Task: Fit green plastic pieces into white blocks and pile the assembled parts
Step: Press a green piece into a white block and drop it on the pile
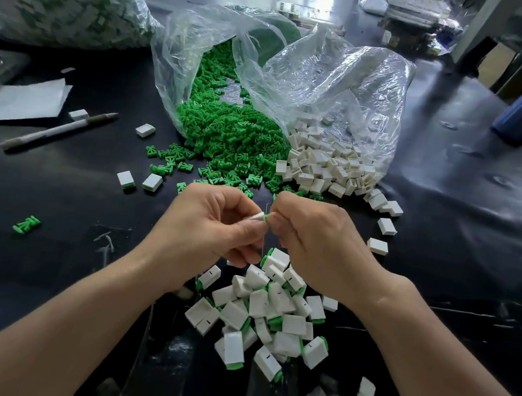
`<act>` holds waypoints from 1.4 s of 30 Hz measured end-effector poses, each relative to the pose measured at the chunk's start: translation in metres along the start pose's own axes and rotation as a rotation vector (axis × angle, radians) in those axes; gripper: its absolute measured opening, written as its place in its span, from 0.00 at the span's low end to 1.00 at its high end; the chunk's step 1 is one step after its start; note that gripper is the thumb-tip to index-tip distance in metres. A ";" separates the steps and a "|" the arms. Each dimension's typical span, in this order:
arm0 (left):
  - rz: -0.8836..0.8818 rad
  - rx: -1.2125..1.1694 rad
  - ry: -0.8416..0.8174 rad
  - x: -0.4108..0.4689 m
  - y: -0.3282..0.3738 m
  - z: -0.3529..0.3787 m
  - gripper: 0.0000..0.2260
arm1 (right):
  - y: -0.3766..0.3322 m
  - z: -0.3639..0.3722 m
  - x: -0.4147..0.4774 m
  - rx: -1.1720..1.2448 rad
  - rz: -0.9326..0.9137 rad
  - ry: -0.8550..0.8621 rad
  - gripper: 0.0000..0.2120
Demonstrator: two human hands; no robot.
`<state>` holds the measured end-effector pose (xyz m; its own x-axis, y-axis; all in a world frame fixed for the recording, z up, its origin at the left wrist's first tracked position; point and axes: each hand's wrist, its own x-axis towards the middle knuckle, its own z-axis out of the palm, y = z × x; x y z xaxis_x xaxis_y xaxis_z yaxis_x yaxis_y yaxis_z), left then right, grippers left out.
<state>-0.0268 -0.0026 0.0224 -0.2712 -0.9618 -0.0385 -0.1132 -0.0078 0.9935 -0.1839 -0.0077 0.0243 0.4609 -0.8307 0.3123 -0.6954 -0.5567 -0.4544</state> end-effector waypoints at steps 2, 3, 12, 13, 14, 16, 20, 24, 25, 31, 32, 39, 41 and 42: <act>0.028 0.091 -0.009 -0.001 -0.001 0.000 0.03 | 0.000 -0.002 0.000 -0.092 -0.058 -0.042 0.08; 0.039 0.129 -0.017 -0.001 -0.001 0.000 0.04 | 0.000 -0.002 0.000 -0.125 -0.079 -0.059 0.06; 0.057 -0.147 -0.012 0.001 0.005 -0.001 0.10 | 0.002 0.003 0.001 0.383 0.108 0.139 0.19; 0.058 -0.161 0.002 0.002 0.004 -0.001 0.10 | 0.001 0.003 0.001 0.488 0.175 0.122 0.21; 0.061 -0.173 0.018 0.003 0.004 -0.001 0.10 | 0.000 0.002 0.002 0.587 0.241 0.090 0.21; 0.074 -0.221 0.038 0.004 0.003 0.000 0.08 | 0.000 0.001 0.003 0.808 0.352 -0.015 0.22; 0.093 -0.309 -0.019 0.001 0.005 0.002 0.08 | -0.004 0.002 0.004 1.177 0.403 -0.258 0.28; 0.115 -0.311 -0.066 0.000 0.005 0.002 0.08 | -0.008 0.002 0.004 1.343 0.437 -0.364 0.27; 0.130 -0.309 -0.064 0.000 0.005 0.003 0.08 | -0.008 0.002 0.004 1.358 0.447 -0.356 0.26; 0.197 -0.267 -0.059 0.002 0.003 0.005 0.12 | -0.009 0.007 0.002 1.178 0.440 -0.288 0.24; 0.204 -0.267 -0.066 0.002 0.003 0.005 0.12 | -0.010 0.007 0.002 1.141 0.418 -0.282 0.23; 0.206 -0.258 -0.069 0.000 0.003 0.007 0.12 | -0.015 0.004 0.001 0.994 0.403 -0.223 0.25; 0.192 -0.268 -0.064 0.001 0.003 0.007 0.12 | -0.014 0.005 0.002 0.990 0.430 -0.232 0.31; 0.181 -0.274 -0.060 0.001 0.003 0.007 0.12 | -0.013 0.005 0.002 1.002 0.442 -0.238 0.33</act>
<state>-0.0339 -0.0017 0.0244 -0.3202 -0.9364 0.1434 0.2012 0.0807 0.9762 -0.1710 -0.0021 0.0266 0.4517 -0.8774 -0.1615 -0.1154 0.1221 -0.9858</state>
